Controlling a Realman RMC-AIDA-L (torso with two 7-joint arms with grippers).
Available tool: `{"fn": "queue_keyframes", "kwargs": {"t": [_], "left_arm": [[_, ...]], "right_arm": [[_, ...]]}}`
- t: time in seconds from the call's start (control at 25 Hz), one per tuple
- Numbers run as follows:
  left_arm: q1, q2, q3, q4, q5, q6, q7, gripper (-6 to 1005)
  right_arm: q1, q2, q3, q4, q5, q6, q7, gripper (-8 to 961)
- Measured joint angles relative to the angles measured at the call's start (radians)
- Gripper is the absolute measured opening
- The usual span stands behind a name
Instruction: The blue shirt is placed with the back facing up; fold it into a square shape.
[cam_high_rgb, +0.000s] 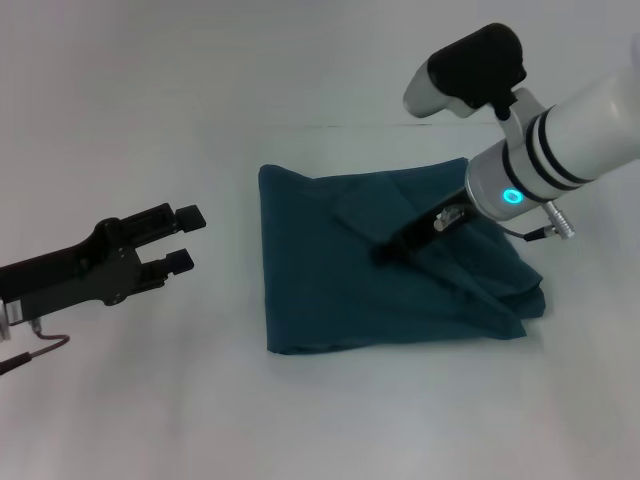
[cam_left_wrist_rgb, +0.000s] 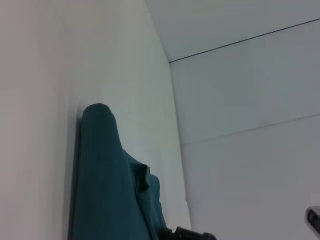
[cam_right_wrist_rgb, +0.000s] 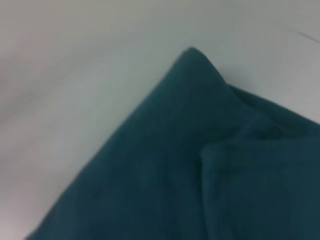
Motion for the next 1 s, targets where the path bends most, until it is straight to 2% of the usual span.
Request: {"fn": "queue_keyframes", "kwargs": {"t": [0.2, 0.44, 0.76, 1.0], "left_arm": [[-0.008, 0.0, 0.0, -0.02, -0.004, -0.011, 0.009, 813], [-0.016, -0.002, 0.0, -0.037, -0.008, -0.02, 0.019, 813], [-0.019, -0.001, 0.0, -0.041, -0.02, -0.021, 0.022, 813], [-0.019, -0.001, 0.0, -0.043, -0.026, -0.022, 0.022, 813]], "right_arm": [[0.001, 0.0, -0.062, -0.004, -0.101, 0.043, 0.115, 659], [-0.013, -0.007, -0.057, -0.011, -0.174, 0.125, 0.242, 658], [-0.036, -0.019, 0.038, -0.013, -0.268, 0.179, 0.353, 655], [-0.048, -0.027, 0.125, -0.014, -0.247, 0.118, 0.318, 654]]}}
